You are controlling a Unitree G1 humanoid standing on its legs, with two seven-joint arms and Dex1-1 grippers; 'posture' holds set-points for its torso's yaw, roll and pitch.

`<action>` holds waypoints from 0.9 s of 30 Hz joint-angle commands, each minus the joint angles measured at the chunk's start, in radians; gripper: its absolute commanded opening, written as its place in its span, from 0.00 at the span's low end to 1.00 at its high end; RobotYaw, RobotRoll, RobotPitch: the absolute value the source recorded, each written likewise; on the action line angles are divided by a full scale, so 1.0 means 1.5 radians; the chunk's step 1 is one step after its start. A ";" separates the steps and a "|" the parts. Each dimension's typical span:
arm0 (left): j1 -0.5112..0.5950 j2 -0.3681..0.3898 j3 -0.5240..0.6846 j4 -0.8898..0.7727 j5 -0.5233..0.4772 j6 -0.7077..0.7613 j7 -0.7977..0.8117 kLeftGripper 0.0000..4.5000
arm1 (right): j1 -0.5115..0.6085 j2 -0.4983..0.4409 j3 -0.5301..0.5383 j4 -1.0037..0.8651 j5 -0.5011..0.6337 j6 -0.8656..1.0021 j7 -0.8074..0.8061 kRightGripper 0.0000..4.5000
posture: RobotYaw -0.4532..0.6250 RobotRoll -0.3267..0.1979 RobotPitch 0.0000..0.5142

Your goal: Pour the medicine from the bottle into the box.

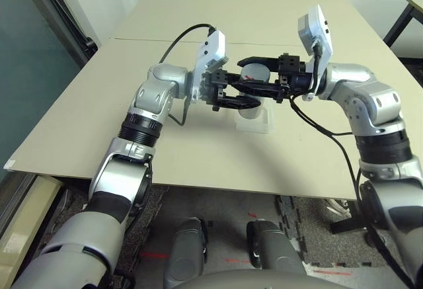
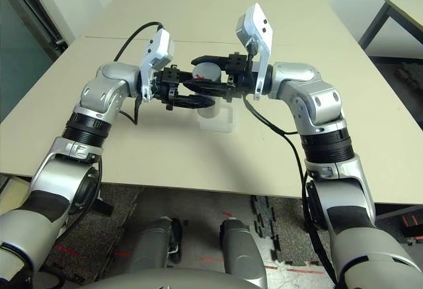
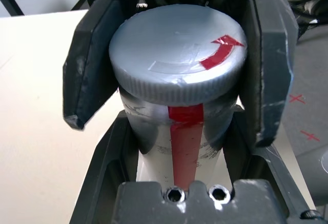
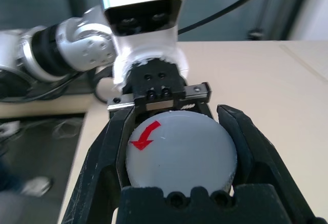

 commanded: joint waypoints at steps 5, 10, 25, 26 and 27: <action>0.027 -0.002 -0.033 -0.067 -0.021 0.017 -0.039 0.55 | -0.124 0.040 0.027 0.255 -0.058 -0.132 0.139 0.60 | 0.44 0.62 0.13; 0.039 0.003 -0.038 -0.098 -0.029 0.035 -0.036 0.55 | -0.166 0.070 0.023 0.368 -0.092 -0.202 0.180 0.60 | 0.45 0.62 0.17; 0.008 -0.003 -0.022 -0.057 -0.026 0.019 -0.026 0.55 | -0.135 0.033 -0.020 0.266 -0.091 -0.120 0.114 1.00 | 0.41 0.62 0.16; 0.006 -0.004 -0.021 -0.054 -0.026 0.017 -0.025 0.55 | -0.124 0.026 -0.027 0.246 -0.087 -0.108 0.103 1.00 | 0.41 0.62 0.16; 0.005 -0.005 -0.020 -0.053 -0.027 0.016 -0.025 0.55 | -0.116 0.020 -0.034 0.230 -0.085 -0.096 0.092 1.00 | 0.41 0.62 0.16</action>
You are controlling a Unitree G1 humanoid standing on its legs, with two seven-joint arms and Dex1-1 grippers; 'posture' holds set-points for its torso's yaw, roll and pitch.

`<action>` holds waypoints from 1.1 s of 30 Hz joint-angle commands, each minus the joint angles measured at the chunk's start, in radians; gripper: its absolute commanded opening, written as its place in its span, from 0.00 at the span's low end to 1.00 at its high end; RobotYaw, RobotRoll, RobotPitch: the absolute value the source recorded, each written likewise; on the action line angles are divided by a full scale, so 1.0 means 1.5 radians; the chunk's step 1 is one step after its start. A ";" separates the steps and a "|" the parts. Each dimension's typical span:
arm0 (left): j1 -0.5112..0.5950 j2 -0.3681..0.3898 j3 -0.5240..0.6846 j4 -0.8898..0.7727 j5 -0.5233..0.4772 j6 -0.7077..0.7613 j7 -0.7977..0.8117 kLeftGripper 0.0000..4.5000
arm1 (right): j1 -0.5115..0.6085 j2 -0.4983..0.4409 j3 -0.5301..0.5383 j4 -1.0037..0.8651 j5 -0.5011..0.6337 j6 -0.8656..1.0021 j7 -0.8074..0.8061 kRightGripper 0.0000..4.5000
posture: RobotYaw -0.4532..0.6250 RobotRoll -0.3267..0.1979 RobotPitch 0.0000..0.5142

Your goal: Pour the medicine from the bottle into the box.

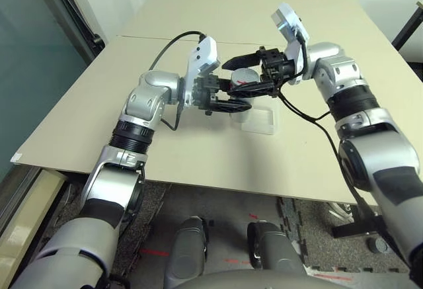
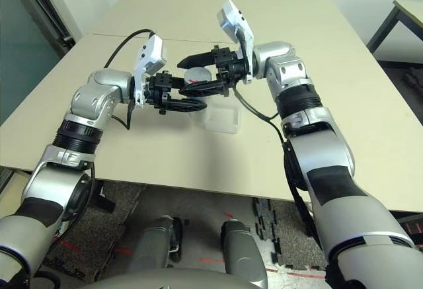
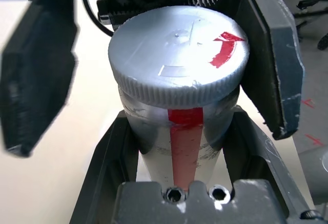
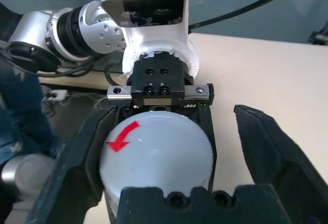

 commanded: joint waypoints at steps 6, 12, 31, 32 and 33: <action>-0.011 -0.016 -0.017 -0.003 -0.021 -0.025 -0.043 0.55 | 0.040 -0.064 -0.063 -0.057 0.004 0.050 -0.110 1.00 | 0.39 0.62 0.14; -0.008 -0.012 -0.013 -0.007 -0.022 -0.022 -0.040 0.55 | 0.051 -0.097 -0.081 -0.055 0.016 0.050 -0.139 1.00 | 0.39 0.62 0.14; 0.002 0.008 -0.007 0.008 -0.017 -0.033 -0.039 0.55 | 0.107 -0.154 -0.107 -0.117 0.027 0.086 -0.166 1.00 | 0.39 0.62 0.12; 0.001 0.009 -0.007 0.011 -0.017 -0.035 -0.038 0.55 | 0.113 -0.157 -0.108 -0.128 0.028 0.092 -0.168 1.00 | 0.39 0.62 0.12; 0.000 0.009 -0.007 0.015 -0.016 -0.037 -0.038 0.55 | 0.117 -0.161 -0.110 -0.139 0.031 0.100 -0.170 1.00 | 0.39 0.62 0.12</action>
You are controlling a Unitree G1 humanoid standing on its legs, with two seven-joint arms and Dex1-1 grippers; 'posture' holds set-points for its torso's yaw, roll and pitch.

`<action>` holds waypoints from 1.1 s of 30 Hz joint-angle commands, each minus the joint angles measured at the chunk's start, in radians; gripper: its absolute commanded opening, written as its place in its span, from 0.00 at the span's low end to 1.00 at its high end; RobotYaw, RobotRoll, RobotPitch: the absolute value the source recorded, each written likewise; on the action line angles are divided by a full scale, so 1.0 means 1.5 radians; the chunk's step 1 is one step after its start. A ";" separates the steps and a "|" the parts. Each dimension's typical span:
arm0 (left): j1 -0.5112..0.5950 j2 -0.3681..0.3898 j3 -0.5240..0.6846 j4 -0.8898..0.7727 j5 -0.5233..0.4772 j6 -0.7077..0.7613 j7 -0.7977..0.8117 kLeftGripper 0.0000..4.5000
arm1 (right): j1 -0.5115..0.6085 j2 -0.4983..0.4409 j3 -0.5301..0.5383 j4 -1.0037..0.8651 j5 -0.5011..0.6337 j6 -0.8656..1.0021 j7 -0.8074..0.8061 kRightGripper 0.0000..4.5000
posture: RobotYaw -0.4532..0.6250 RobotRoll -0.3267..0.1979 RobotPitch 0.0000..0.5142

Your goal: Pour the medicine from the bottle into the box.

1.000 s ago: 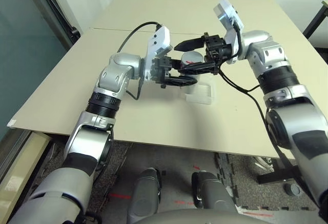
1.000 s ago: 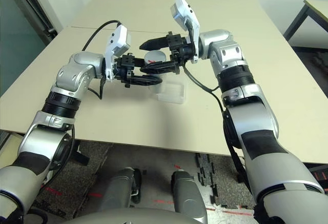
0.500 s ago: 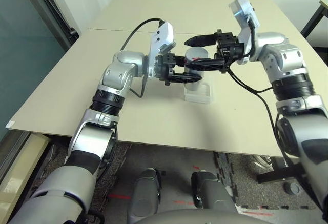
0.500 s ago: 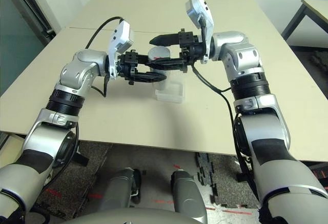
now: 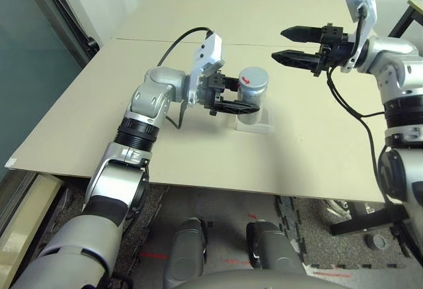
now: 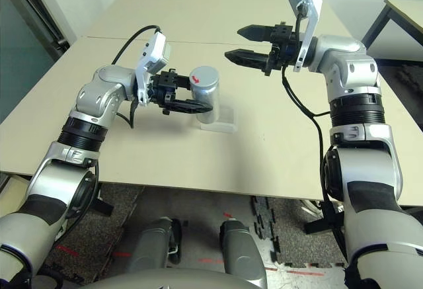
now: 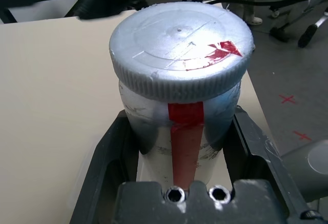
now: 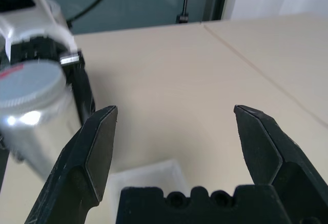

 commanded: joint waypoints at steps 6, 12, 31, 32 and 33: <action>-0.012 0.008 -0.002 0.038 0.005 -0.026 -0.003 0.55 | 0.035 -0.029 -0.022 -0.143 0.041 0.111 -0.036 1.00 | 0.39 0.62 0.13; -0.035 0.008 0.001 0.097 0.013 -0.055 -0.002 0.55 | 0.065 -0.029 -0.013 -0.261 0.078 0.200 -0.072 1.00 | 0.38 0.62 0.14; -0.084 -0.018 0.000 0.201 0.032 -0.113 -0.014 0.55 | 0.068 0.034 0.035 -0.334 0.089 0.214 -0.122 1.00 | 0.35 0.62 0.13; -0.085 -0.019 0.000 0.203 0.032 -0.114 -0.014 0.55 | 0.068 0.036 0.036 -0.336 0.089 0.215 -0.123 1.00 | 0.35 0.62 0.13; -0.086 -0.021 0.000 0.204 0.032 -0.114 -0.015 0.55 | 0.068 0.038 0.038 -0.337 0.089 0.215 -0.124 1.00 | 0.35 0.62 0.13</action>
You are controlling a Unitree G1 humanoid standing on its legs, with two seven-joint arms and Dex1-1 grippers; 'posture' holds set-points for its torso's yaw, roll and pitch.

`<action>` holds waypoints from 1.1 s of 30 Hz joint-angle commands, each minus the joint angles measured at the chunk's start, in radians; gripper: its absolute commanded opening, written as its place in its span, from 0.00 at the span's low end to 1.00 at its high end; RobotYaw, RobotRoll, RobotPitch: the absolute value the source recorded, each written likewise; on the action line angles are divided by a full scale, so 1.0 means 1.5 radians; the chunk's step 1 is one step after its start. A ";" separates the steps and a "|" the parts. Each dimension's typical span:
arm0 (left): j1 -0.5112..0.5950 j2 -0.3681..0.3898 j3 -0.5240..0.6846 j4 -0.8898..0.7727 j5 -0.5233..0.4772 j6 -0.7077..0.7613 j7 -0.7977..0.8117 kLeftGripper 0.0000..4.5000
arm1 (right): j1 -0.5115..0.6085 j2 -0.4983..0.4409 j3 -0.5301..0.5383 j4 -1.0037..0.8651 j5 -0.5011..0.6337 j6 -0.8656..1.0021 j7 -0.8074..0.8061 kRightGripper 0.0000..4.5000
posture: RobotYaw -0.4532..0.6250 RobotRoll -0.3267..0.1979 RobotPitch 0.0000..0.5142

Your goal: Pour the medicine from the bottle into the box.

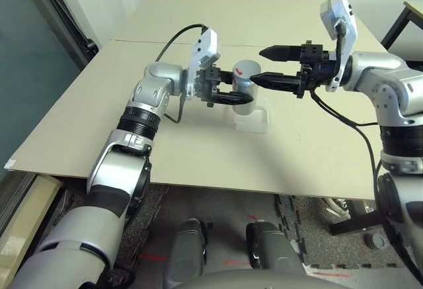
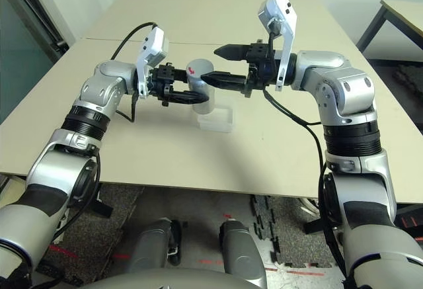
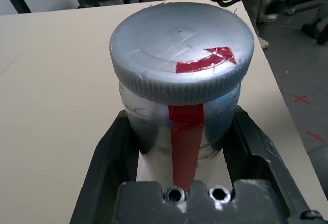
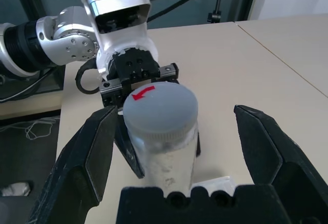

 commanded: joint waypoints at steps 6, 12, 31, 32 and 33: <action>-0.016 -0.010 -0.003 0.013 0.010 -0.008 -0.010 0.55 | -0.004 0.013 0.023 -0.018 0.011 0.007 -0.007 1.00 | 0.35 0.62 0.14; -0.013 -0.012 -0.004 0.008 0.010 -0.005 -0.012 0.55 | -0.013 0.026 0.037 -0.005 -0.001 -0.009 -0.009 1.00 | 0.36 0.62 0.14; 0.002 -0.016 -0.006 -0.021 0.006 0.013 -0.011 0.55 | -0.019 0.018 0.032 0.041 -0.027 -0.043 -0.028 1.00 | 0.36 0.62 0.15; 0.002 -0.016 -0.006 -0.020 0.007 0.013 -0.011 0.55 | -0.018 0.016 0.031 0.040 -0.026 -0.042 -0.028 1.00 | 0.36 0.62 0.15; 0.002 -0.016 -0.006 -0.020 0.006 0.013 -0.011 0.55 | -0.016 0.014 0.029 0.037 -0.024 -0.041 -0.029 1.00 | 0.36 0.62 0.15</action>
